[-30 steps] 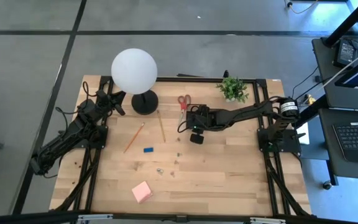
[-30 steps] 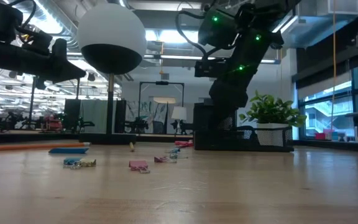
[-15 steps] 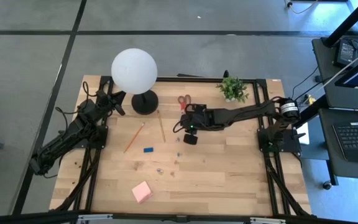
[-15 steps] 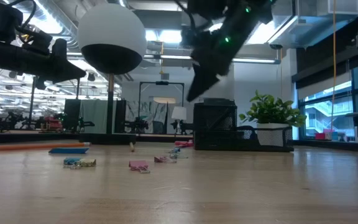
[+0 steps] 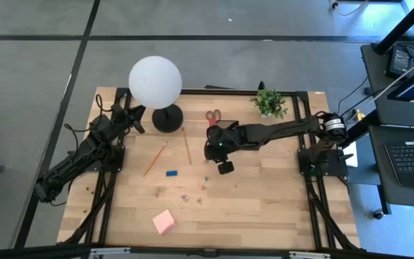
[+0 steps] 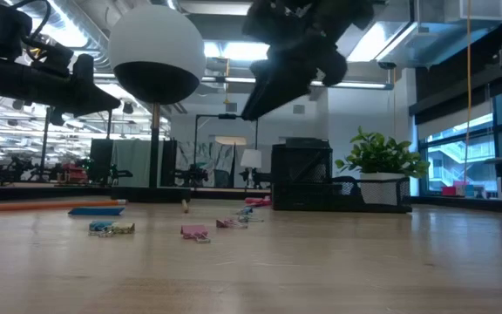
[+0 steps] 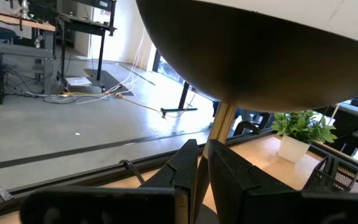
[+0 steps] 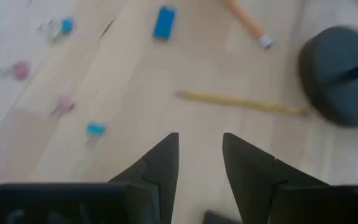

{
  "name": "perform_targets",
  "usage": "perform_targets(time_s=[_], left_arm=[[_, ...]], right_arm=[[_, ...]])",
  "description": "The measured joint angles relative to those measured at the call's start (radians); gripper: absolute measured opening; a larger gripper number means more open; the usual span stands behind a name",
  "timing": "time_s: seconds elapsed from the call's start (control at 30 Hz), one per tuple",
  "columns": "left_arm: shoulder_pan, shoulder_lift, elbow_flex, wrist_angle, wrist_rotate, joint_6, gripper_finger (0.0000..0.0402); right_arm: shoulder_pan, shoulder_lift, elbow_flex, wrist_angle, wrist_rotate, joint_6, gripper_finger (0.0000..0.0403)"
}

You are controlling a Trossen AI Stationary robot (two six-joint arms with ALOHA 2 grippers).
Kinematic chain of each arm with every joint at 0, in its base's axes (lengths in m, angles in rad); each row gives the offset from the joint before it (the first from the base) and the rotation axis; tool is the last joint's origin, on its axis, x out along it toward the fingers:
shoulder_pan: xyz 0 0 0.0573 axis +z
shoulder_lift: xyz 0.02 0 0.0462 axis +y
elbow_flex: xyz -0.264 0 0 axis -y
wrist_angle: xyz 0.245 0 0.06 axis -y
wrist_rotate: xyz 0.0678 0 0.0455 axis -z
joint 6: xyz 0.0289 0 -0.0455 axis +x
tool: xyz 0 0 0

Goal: Pick and place office supplies into organizer
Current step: Put the top blue clip binder into the black desk organizer

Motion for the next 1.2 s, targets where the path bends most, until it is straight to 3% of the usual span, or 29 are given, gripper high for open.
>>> perform_targets(time_s=[0.33,0.6,0.83,1.2], left_arm=[[0.000,0.000,0.000,0.000,0.000,0.000,0.0033],[0.000,0.000,0.000,0.000,0.000,0.000,0.0033],[0.000,0.000,0.000,0.000,0.000,0.000,0.0033],[0.000,0.000,0.000,0.000,0.000,0.000,0.0033]], right_arm=[[-0.025,0.059,0.001,0.103,-0.041,-0.009,0.0129],[-0.023,0.126,0.001,0.114,-0.003,0.026,0.0129],[-0.023,0.127,0.001,0.115,-0.002,-0.047,0.0132],[-0.024,0.127,0.001,0.125,-0.051,-0.031,0.0222]])
